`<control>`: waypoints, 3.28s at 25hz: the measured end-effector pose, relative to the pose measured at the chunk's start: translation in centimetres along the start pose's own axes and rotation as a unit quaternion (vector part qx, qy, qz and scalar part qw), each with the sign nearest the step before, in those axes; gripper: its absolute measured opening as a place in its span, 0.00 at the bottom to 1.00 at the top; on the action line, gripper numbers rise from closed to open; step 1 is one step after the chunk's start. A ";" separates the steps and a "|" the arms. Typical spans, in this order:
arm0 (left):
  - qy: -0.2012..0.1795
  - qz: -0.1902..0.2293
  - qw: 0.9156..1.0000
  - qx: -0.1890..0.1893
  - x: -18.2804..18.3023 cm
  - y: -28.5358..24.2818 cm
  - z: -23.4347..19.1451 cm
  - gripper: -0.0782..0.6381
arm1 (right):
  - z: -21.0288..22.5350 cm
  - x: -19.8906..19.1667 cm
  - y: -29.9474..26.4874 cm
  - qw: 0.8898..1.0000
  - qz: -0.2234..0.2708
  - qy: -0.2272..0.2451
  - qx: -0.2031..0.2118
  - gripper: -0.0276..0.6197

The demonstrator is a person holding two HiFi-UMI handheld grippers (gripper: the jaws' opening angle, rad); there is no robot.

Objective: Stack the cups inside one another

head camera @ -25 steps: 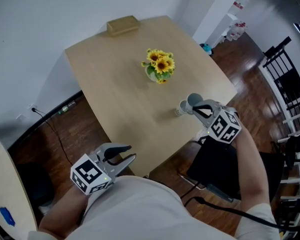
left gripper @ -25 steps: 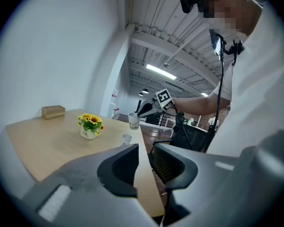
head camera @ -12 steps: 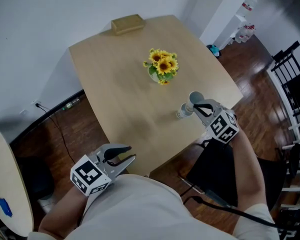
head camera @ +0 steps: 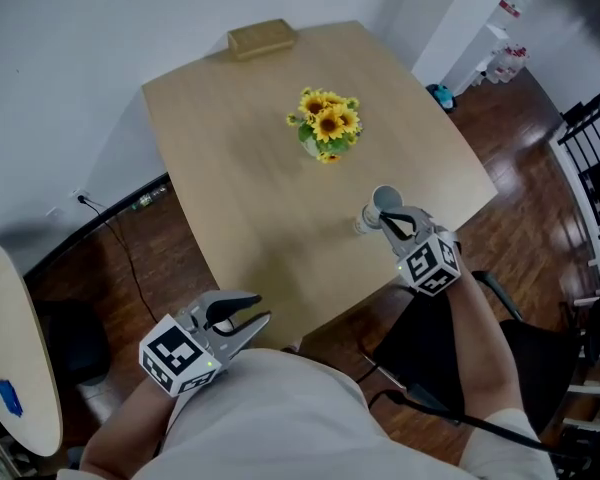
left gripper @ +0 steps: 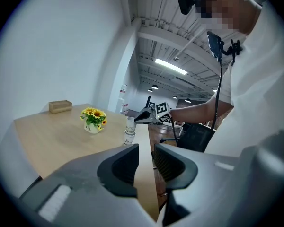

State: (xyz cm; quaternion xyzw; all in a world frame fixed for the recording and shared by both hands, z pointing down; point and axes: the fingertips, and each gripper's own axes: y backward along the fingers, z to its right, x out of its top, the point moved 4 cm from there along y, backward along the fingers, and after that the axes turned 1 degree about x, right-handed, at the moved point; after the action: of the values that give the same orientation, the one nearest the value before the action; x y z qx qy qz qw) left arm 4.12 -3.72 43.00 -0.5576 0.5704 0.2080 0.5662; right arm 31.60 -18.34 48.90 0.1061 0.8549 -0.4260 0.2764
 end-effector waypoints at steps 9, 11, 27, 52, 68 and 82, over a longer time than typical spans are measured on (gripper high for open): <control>0.018 -0.008 1.000 0.024 -0.5 -1.6 1.1 0.26 | -2.1 -3.0 -2.6 1.000 0.008 -0.015 0.018 0.17; 0.025 -0.011 0.999 0.028 -0.6 -2.0 1.3 0.26 | -1.8 -3.1 -2.7 1.000 0.018 -0.019 0.017 0.22; -0.025 -0.013 1.000 0.002 -0.4 1.7 1.6 0.26 | -8.3 3.3 8.6 0.957 0.124 -0.234 -0.123 0.19; -0.081 0.026 0.991 -0.105 -8.9 23.9 -1.3 0.25 | -37.4 25.2 20.8 0.847 0.069 -0.428 -0.308 0.09; -0.126 0.036 0.980 -0.149 -6.9 23.9 7.1 0.25 | -45.7 24.7 29.5 0.823 0.035 -0.438 -0.361 0.05; -0.137 0.032 0.974 -0.180 -9.9 24.9 18.5 0.25 | -53.7 23.4 36.2 0.828 0.036 -0.421 -0.370 0.05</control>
State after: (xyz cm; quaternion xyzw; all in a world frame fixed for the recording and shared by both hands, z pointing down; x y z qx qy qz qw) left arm -12.54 23.60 36.82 -0.5980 0.4582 0.3998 0.5220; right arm 6.87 44.86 37.50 -0.1627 0.7449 -0.0710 0.6431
